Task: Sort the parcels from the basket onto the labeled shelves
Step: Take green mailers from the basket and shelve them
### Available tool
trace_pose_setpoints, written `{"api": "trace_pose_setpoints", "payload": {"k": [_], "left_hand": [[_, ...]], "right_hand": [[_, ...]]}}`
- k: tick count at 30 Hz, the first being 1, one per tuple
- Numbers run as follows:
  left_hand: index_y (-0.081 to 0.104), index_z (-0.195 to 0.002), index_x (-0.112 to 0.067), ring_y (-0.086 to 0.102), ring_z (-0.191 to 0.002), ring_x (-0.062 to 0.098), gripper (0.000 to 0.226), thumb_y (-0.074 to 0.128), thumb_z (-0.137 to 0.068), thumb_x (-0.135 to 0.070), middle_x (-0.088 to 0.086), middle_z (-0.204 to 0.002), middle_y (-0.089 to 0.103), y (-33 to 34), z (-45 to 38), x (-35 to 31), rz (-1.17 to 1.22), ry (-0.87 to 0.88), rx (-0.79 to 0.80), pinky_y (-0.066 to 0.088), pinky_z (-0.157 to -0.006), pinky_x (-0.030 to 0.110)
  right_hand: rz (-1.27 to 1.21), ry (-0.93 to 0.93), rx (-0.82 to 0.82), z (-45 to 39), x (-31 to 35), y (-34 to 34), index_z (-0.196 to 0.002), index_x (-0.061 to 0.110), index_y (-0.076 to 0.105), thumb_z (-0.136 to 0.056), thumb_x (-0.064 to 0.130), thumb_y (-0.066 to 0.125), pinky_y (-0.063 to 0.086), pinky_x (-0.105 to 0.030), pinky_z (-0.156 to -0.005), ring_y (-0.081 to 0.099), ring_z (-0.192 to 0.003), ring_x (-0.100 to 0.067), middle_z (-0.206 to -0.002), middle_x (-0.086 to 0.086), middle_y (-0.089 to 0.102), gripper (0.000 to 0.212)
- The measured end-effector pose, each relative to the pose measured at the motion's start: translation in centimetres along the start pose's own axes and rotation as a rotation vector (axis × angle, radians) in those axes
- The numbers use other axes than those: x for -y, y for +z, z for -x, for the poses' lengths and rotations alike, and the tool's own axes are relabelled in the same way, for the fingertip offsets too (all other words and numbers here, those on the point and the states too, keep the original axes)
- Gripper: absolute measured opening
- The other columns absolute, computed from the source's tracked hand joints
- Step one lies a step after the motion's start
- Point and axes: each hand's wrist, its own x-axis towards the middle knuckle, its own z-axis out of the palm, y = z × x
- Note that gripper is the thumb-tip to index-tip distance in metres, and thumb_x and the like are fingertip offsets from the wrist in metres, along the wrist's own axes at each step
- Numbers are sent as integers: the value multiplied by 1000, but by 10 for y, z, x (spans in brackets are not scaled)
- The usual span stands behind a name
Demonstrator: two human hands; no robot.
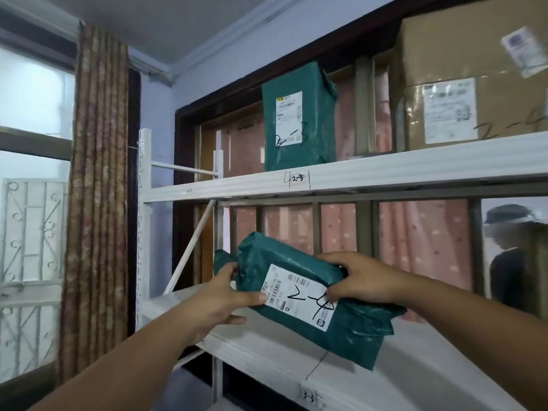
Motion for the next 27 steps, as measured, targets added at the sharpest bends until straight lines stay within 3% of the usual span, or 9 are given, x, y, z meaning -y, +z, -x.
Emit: {"api": "trace_pose_setpoints", "payload": {"k": [3,5,9,11,13,16,17,21,27], "left_hand": [[45,-136,-43,72,-114,17,93,98,-59,-41,-11,-129,70,17,-2,-4,-88,8,-10,61,-94,44],[49,-133,-44,73,-112,19,87,98,-61,-40,-11,-123,75,28,-4,-6,-100,2,6,60,-98,49],[57,-136,-29,74,-116,21,73,94,-73,-35,-4,-124,78,41,2,-16,-109,-26,155,55,-106,52],[61,-136,-21,74,-115,22,72,94,-74,-31,0,-124,78,40,1,-18,-83,-14,179,55,-106,50],[63,-135,-16,76,-111,21,62,91,-80,-21,3,-121,79,40,-1,-22,-66,16,191,60,-100,44],[68,-128,-10,79,-93,13,44,79,-86,-6,6,-113,81,40,-2,-41,-60,109,218,60,-72,20],[67,-129,-11,79,-95,13,46,81,-84,-10,5,-114,81,38,-4,-49,-68,129,243,59,-74,22],[69,-131,-21,74,-116,24,69,96,-70,-37,2,-123,78,31,-8,-84,-121,206,341,53,-107,51],[69,-123,-20,78,-103,25,50,87,-78,-14,-1,-109,82,45,-11,-132,-152,388,312,61,-95,50]], "right_hand": [[51,-15,23,8,-11,-14,-136,41,64,-78,16,80,62,-34,-91,75,-100,-6,-118,13,76,65],[107,-28,52,16,-13,-22,-138,43,62,-79,18,79,63,-32,-89,74,-100,-5,-119,13,75,67],[303,-112,56,31,-8,-36,-145,39,56,-81,20,76,55,-21,-92,65,-108,-1,-120,24,66,71],[403,-157,28,38,-1,-42,-145,40,54,-79,23,76,52,-24,-96,60,-111,-1,-122,23,64,72],[459,-166,3,45,6,-48,-145,41,53,-78,27,75,54,-30,-97,60,-110,-3,-125,20,65,72],[521,-144,-40,59,16,-58,-145,42,51,-78,33,74,58,-37,-90,63,-104,-5,-120,19,66,71],[533,-136,-61,63,20,-63,-144,42,51,-79,33,73,58,-38,-89,63,-103,-5,-119,18,67,69],[573,-87,-156,87,43,-88,-146,40,51,-88,28,73,52,-34,-98,59,-113,-5,-129,17,65,64],[623,-12,-281,117,82,-118,-150,38,49,-92,20,73,45,-35,-107,53,-125,-7,-143,15,59,66]]}}
